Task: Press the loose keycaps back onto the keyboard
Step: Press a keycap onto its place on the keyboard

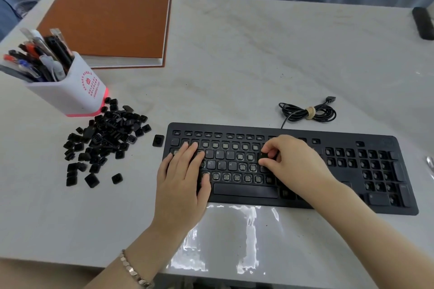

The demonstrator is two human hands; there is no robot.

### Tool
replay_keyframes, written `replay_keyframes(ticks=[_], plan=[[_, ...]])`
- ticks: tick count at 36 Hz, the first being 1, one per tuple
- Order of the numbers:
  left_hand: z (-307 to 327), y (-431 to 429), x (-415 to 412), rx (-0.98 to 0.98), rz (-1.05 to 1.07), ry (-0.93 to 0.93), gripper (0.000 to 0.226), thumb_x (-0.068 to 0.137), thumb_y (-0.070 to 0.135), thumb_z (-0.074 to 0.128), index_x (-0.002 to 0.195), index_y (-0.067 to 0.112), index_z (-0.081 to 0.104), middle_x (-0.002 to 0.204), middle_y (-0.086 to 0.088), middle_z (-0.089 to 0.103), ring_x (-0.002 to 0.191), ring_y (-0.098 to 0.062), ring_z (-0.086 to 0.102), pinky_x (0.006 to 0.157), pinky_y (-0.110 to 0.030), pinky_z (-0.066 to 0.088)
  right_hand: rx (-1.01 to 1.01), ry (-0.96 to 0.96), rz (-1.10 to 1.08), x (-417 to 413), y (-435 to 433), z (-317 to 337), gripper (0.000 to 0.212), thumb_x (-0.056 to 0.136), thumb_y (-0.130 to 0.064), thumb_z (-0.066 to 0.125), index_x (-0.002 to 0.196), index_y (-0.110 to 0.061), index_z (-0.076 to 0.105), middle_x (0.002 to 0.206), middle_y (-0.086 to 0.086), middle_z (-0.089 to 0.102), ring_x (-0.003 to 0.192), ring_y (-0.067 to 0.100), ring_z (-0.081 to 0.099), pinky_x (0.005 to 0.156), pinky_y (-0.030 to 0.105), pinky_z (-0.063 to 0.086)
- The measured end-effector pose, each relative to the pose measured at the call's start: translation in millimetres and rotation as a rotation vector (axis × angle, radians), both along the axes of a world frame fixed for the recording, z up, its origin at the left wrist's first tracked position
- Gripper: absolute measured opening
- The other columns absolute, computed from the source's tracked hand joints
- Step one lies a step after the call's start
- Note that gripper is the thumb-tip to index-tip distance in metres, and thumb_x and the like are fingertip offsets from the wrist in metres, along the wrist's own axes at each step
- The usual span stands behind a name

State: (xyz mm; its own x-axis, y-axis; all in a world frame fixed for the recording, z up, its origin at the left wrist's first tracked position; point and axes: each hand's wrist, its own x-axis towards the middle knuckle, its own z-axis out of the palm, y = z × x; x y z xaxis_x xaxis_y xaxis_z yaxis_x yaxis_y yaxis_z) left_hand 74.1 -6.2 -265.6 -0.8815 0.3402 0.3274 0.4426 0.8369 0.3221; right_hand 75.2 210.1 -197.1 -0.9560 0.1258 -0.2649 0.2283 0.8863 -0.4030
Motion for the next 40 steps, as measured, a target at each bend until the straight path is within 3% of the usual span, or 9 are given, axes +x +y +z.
replay_keyframes(ticks=[6, 13, 18, 20, 22, 24, 29, 36, 40], plan=[[-1, 1, 0, 0.007, 0.000, 0.015, 0.040, 0.090, 0.025, 0.041, 0.117, 0.004, 0.063, 0.130, -0.011, 0.058, 0.129, -0.021, 0.042, 0.109, -0.041, 0.028, 0.108, -0.028, 0.039, -5, -8, 8, 0.021, 0.088, -0.033, 0.058, 0.108, -0.025, 0.058, 0.107, -0.007, 0.054, 0.102, 0.014, 0.053, 0.083, 0.027, 0.041], [1, 0, 1, 0.015, -0.005, 0.008, 0.040, 0.090, 0.024, 0.041, 0.116, 0.003, 0.063, 0.129, -0.011, 0.058, 0.129, -0.021, 0.042, 0.111, -0.037, 0.024, 0.177, -0.088, 0.052, -12, -14, 14, 0.020, 0.088, -0.026, 0.060, 0.107, -0.021, 0.063, 0.111, -0.002, 0.059, 0.105, 0.020, 0.055, 0.085, 0.030, 0.044], [1, 0, 1, 0.013, -0.007, -0.002, 0.040, 0.091, 0.025, 0.041, 0.117, 0.004, 0.063, 0.130, -0.011, 0.058, 0.129, -0.021, 0.042, 0.110, -0.039, 0.026, 0.284, -0.014, 0.149, -5, -17, 10, 0.020, 0.093, -0.025, 0.052, 0.103, -0.016, 0.066, 0.107, -0.001, 0.054, 0.098, 0.022, 0.056, 0.073, 0.027, 0.042], [2, 0, 1, 0.013, -0.006, -0.007, 0.040, 0.091, 0.025, 0.041, 0.117, 0.004, 0.063, 0.130, -0.011, 0.058, 0.129, -0.021, 0.042, 0.111, -0.038, 0.025, 0.362, 0.137, 0.212, 4, -15, 3, 0.011, 0.085, -0.022, 0.066, 0.087, -0.011, 0.067, 0.091, 0.002, 0.056, 0.081, 0.024, 0.058, 0.059, 0.028, 0.042], [2, 0, 1, 0.016, -0.003, -0.017, 0.040, 0.091, 0.025, 0.041, 0.118, 0.004, 0.063, 0.131, -0.010, 0.057, 0.130, -0.021, 0.041, 0.111, -0.037, 0.023, 0.377, 0.275, 0.198, 13, -14, -6, 0.021, 0.062, -0.015, 0.085, 0.067, -0.007, 0.066, 0.066, 0.005, 0.052, 0.054, 0.024, 0.054, 0.043, 0.025, 0.036], [3, 0, 1, 0.017, 0.000, -0.029, 0.041, 0.091, 0.025, 0.040, 0.118, 0.004, 0.062, 0.131, -0.010, 0.057, 0.130, -0.021, 0.041, 0.111, -0.038, 0.024, 0.381, 0.389, 0.197, 23, -15, -16, 0.019, 0.065, -0.018, 0.081, 0.077, -0.006, 0.072, 0.062, 0.005, 0.051, 0.050, 0.024, 0.051, 0.042, 0.026, 0.038], [2, 0, 2, 0.010, -0.005, -0.046, 0.041, 0.091, 0.025, 0.040, 0.119, 0.004, 0.062, 0.132, -0.010, 0.056, 0.131, -0.021, 0.040, 0.110, -0.039, 0.026, 0.282, 0.420, 0.134, 39, -17, -27, 0.040, 0.084, -0.028, 0.042, 0.099, -0.005, 0.071, 0.067, 0.006, 0.048, 0.053, 0.023, 0.049, 0.045, 0.030, 0.040], [1, -1, 2, 0.022, -0.016, -0.049, 0.041, 0.091, 0.025, 0.040, 0.118, 0.003, 0.062, 0.131, -0.011, 0.056, 0.130, -0.022, 0.040, 0.108, -0.043, 0.028, 0.205, 0.410, 0.098, 39, -16, -28, 0.036, 0.085, -0.028, 0.043, 0.097, -0.010, 0.073, 0.066, 0.003, 0.045, 0.055, 0.023, 0.046, 0.047, 0.029, 0.034], [3, 1, 2, 0.037, -0.021, -0.098, 0.041, 0.091, 0.026, 0.040, 0.120, 0.005, 0.061, 0.133, -0.009, 0.055, 0.132, -0.020, 0.039, 0.111, -0.039, 0.024, 0.222, 0.320, 0.054, 32, -16, -12, 0.021, 0.084, -0.024, 0.059, 0.097, -0.017, 0.074, 0.067, -0.001, 0.051, 0.061, 0.021, 0.055, 0.049, 0.023, 0.035]])
